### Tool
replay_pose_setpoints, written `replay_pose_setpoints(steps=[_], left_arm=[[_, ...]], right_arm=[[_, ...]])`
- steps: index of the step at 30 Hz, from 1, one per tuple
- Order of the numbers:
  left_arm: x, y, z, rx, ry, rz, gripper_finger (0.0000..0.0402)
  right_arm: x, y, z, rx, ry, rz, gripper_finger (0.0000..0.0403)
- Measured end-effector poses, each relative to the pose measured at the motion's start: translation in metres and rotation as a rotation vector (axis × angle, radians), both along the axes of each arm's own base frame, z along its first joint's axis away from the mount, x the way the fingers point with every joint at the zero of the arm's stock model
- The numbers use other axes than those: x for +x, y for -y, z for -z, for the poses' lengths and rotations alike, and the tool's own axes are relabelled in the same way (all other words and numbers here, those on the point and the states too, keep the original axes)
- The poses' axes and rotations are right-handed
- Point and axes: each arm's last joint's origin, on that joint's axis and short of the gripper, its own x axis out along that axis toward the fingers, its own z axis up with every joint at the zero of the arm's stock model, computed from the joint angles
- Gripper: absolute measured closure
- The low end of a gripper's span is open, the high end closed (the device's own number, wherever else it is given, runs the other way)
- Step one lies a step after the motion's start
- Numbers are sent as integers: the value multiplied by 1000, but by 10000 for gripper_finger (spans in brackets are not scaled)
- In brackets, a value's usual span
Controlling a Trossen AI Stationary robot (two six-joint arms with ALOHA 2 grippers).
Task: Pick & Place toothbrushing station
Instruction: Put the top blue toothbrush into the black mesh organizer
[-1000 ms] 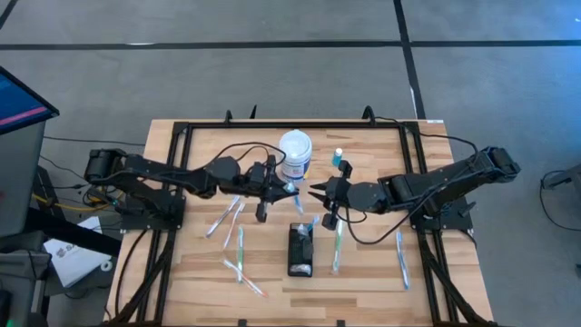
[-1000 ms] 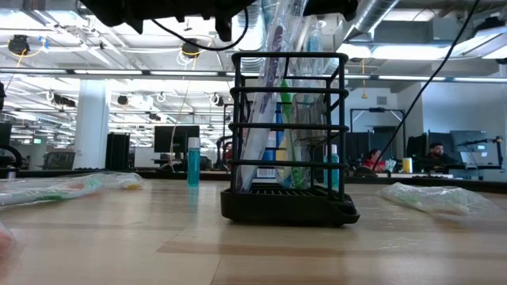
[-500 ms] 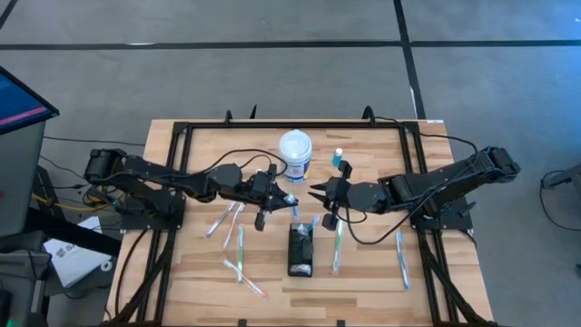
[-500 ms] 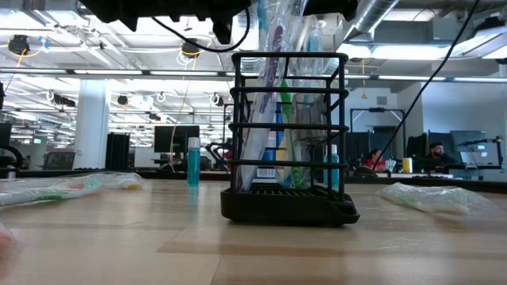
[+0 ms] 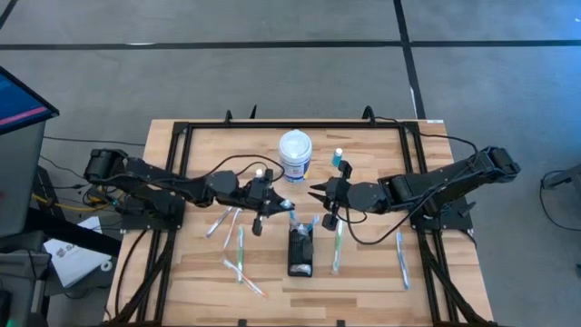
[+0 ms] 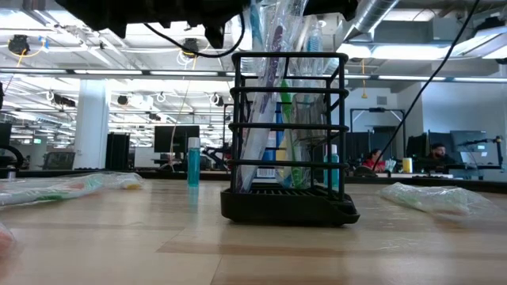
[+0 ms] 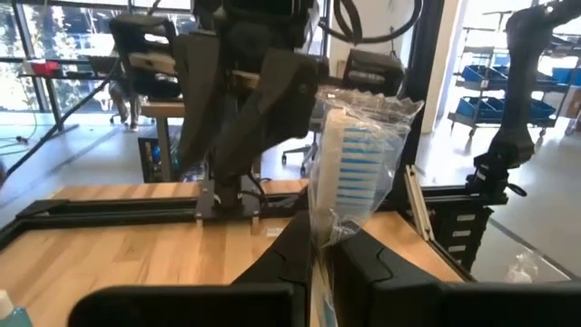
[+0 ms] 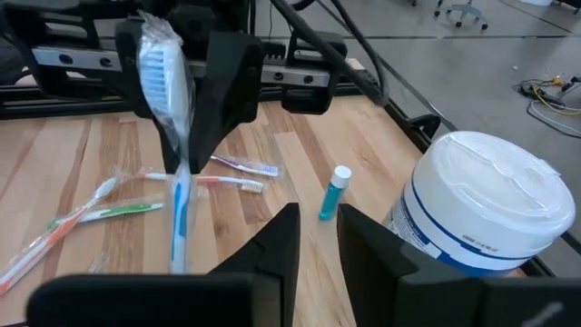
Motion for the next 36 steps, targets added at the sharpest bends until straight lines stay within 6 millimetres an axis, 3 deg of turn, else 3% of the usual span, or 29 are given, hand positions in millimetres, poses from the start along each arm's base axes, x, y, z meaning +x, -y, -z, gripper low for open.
replay_pose_setpoints(steps=[6, 29, 36], left_arm=[[2, 2, 3, -1, 11, 5, 392], [22, 15, 52, 17, -115, 39, 391], [26, 16, 66, 21, -156, 42, 372]], right_arm=[[0, 0, 0, 0, 1, 0, 335], [0, 0, 0, 0, -1, 0, 335], [0, 0, 0, 0, -1, 0, 335]])
